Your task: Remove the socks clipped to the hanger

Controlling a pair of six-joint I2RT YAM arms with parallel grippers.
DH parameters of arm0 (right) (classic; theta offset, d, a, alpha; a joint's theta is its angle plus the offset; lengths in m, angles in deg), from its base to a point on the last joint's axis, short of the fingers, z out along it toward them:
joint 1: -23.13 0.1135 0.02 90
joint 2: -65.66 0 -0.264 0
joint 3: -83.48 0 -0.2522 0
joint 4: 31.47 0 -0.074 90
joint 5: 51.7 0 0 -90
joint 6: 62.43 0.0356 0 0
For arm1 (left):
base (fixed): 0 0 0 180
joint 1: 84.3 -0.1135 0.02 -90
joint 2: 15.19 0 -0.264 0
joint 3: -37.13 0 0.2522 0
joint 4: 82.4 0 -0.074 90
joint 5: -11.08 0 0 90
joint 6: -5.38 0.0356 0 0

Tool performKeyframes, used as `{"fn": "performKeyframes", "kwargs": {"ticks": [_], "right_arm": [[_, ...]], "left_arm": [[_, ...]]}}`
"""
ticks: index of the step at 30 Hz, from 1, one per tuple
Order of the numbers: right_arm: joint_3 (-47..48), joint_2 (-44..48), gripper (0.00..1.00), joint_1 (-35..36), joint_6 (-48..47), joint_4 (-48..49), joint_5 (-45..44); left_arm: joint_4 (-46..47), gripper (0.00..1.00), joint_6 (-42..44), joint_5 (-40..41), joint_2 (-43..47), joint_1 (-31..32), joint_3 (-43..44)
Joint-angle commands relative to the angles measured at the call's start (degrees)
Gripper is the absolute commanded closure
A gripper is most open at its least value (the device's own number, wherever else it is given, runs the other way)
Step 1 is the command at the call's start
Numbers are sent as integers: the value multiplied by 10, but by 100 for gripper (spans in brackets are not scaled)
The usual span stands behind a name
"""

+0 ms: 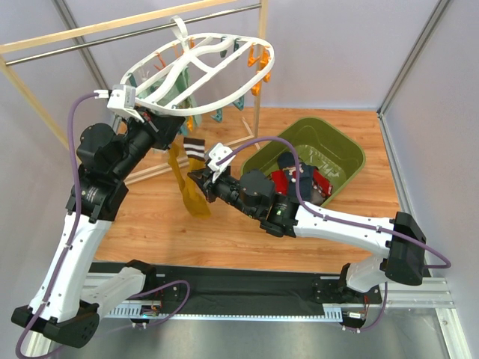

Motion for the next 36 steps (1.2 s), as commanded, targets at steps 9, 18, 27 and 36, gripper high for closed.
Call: {"fn": "performKeyframes", "kwargs": {"ticks": [9, 18, 27, 36], "right_arm": [[-8, 28, 100, -1, 5, -6, -15], [-38, 168, 100, -52, 78, -219, -93], [-55, 301, 100, -287, 104, -407, -104], [-176, 224, 90, -384, 148, -312, -21]], "left_arm": [[10, 86, 1, 8, -2, -4, 19], [-44, 41, 23, 11, 41, -4, 1], [-111, 24, 58, -27, 98, -4, -38], [-196, 23, 71, 85, 130, -8, -79]]}}
